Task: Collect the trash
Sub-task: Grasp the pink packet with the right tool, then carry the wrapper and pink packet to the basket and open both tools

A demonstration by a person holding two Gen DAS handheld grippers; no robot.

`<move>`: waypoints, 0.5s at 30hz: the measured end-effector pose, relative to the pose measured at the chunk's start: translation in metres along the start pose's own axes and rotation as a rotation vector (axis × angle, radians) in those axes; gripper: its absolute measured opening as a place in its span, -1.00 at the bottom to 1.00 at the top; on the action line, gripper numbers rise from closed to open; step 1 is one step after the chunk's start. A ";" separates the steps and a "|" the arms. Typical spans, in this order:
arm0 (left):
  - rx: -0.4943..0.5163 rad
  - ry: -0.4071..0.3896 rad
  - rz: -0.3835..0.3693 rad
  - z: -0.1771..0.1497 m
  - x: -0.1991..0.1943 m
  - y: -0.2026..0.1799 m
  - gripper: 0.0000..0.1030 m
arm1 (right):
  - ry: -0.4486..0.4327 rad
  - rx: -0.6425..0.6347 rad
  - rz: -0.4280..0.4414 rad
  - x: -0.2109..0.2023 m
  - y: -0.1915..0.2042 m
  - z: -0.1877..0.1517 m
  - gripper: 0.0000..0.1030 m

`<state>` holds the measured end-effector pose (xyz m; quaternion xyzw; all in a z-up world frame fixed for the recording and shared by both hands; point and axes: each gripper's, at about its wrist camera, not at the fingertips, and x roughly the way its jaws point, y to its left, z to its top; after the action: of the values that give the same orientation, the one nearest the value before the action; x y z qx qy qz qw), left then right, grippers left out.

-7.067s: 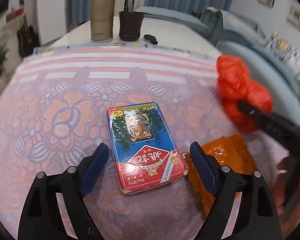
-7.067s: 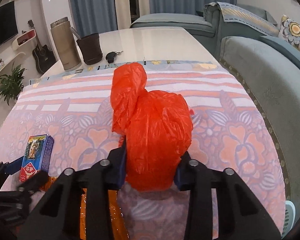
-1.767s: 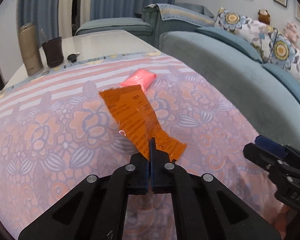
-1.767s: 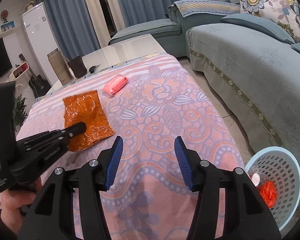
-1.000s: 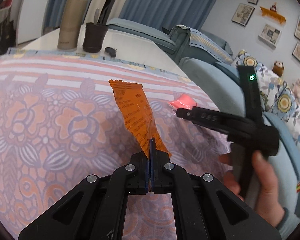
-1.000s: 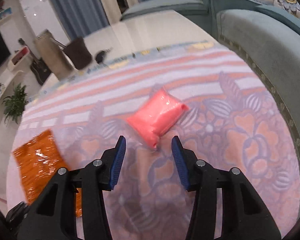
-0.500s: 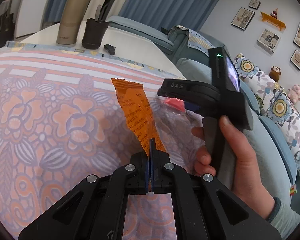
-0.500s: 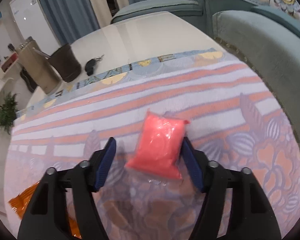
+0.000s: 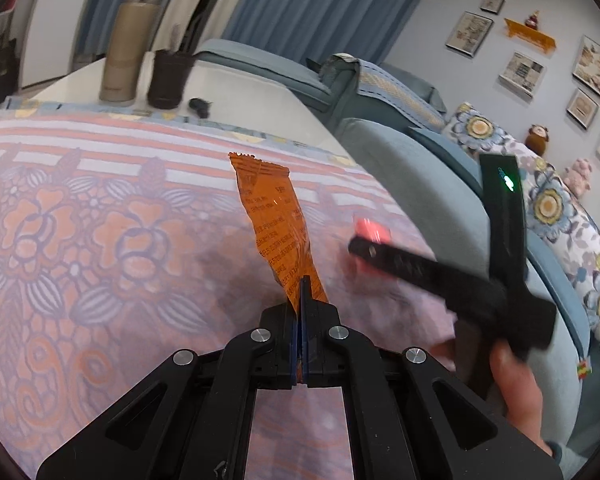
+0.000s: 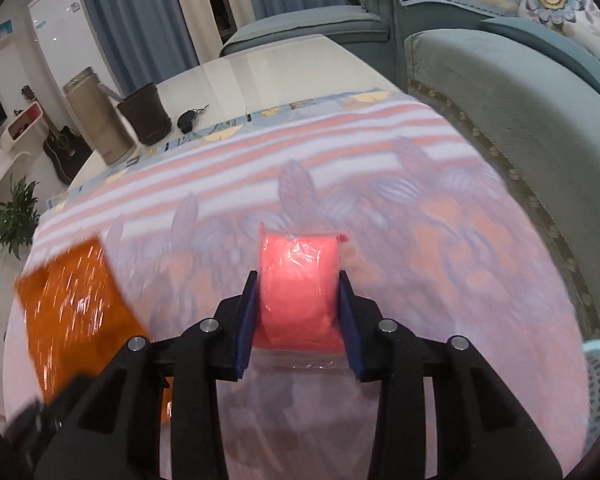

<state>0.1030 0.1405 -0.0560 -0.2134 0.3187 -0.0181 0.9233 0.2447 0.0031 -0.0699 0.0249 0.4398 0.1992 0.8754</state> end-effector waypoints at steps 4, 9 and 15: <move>0.065 0.005 -0.025 -0.009 -0.016 -0.034 -1.00 | -0.039 -0.009 -0.010 -0.052 -0.019 -0.029 -0.34; 0.179 0.029 -0.074 -0.024 -0.027 -0.096 -1.00 | -0.115 -0.017 -0.064 -0.118 -0.047 -0.056 -0.35; 0.305 0.013 -0.171 -0.031 -0.045 -0.186 -1.00 | -0.216 0.058 -0.159 -0.205 -0.111 -0.088 -0.35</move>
<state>0.0678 -0.0326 0.0232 -0.0973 0.2987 -0.1461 0.9381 0.1025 -0.1867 0.0078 0.0366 0.3491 0.1127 0.9296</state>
